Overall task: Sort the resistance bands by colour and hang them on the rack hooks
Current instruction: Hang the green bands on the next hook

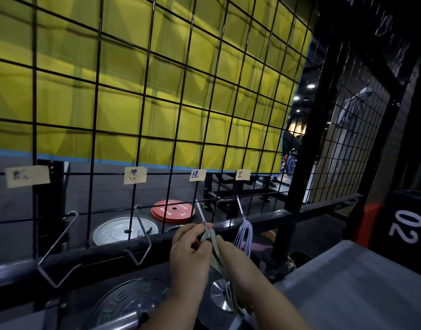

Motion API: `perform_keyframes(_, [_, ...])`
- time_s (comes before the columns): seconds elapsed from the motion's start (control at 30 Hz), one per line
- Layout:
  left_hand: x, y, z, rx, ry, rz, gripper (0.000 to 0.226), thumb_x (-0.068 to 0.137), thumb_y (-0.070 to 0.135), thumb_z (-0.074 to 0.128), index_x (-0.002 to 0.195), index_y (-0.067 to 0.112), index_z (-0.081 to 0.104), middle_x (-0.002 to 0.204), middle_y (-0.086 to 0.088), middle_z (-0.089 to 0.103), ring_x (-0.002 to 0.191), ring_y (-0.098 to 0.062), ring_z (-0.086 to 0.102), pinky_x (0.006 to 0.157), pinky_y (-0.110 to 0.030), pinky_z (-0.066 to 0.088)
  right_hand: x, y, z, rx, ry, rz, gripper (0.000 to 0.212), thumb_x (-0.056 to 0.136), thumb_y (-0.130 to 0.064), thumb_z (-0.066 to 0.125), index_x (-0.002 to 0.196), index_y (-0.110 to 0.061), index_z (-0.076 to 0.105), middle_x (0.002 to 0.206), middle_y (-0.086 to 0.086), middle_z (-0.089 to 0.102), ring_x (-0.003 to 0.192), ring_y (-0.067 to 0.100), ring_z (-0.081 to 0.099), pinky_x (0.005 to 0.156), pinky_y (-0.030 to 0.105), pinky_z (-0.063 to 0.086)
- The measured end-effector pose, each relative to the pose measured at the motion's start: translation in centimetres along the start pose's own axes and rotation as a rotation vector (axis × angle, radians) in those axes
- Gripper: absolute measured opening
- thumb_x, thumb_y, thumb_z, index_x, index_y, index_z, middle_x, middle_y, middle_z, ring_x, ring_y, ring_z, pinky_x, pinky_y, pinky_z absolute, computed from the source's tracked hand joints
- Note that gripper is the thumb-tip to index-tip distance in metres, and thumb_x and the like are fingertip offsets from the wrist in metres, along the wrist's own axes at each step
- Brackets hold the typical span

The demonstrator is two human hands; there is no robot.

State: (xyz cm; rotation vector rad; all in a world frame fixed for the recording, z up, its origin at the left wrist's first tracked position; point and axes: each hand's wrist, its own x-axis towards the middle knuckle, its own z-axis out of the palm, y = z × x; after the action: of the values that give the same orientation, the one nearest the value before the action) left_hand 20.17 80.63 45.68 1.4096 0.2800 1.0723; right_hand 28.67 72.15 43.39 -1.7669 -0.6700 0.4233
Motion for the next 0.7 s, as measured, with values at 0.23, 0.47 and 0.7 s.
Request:
perform_keyframes(0.23, [0.3,-0.6,-0.6,0.013,-0.022,0.021,0.035,0.084,-0.002,0.060,0.087,0.031,0.073,0.105,0.009,0.058,0.090,0.009,0.055,0.068,0.002,0.038,-0.3,1.3,2.0,0.118,-0.006,0.005,0.044,0.096,-0.058,0.043,0.124,-0.030,0.061,0.115,-0.013,0.068,0.108,0.003,0.063,0.091,0.023,0.049])
perform_keyframes(0.47, [-0.1,-0.7,-0.7,0.098,-0.051,0.062,0.030,0.090,0.000,0.056,0.101,0.023,0.073,0.104,0.015,0.057,0.091,0.015,0.053,0.071,0.003,0.037,-0.5,1.4,2.5,0.165,0.011,0.010,0.039,0.097,-0.057,0.041,0.121,-0.034,0.060,0.118,-0.011,0.067,0.108,0.003,0.062,0.090,0.023,0.048])
perform_keyframes(0.7, [-0.5,0.0,-1.0,0.103,-0.127,0.021,0.032,0.095,0.009,0.054,0.097,0.039,0.066,0.109,0.020,0.055,0.097,0.018,0.051,0.074,0.004,0.037,-0.4,1.7,2.4,0.160,0.002,0.009,0.038,0.096,-0.057,0.040,0.120,-0.035,0.060,0.118,-0.013,0.067,0.108,0.002,0.062,0.091,0.023,0.048])
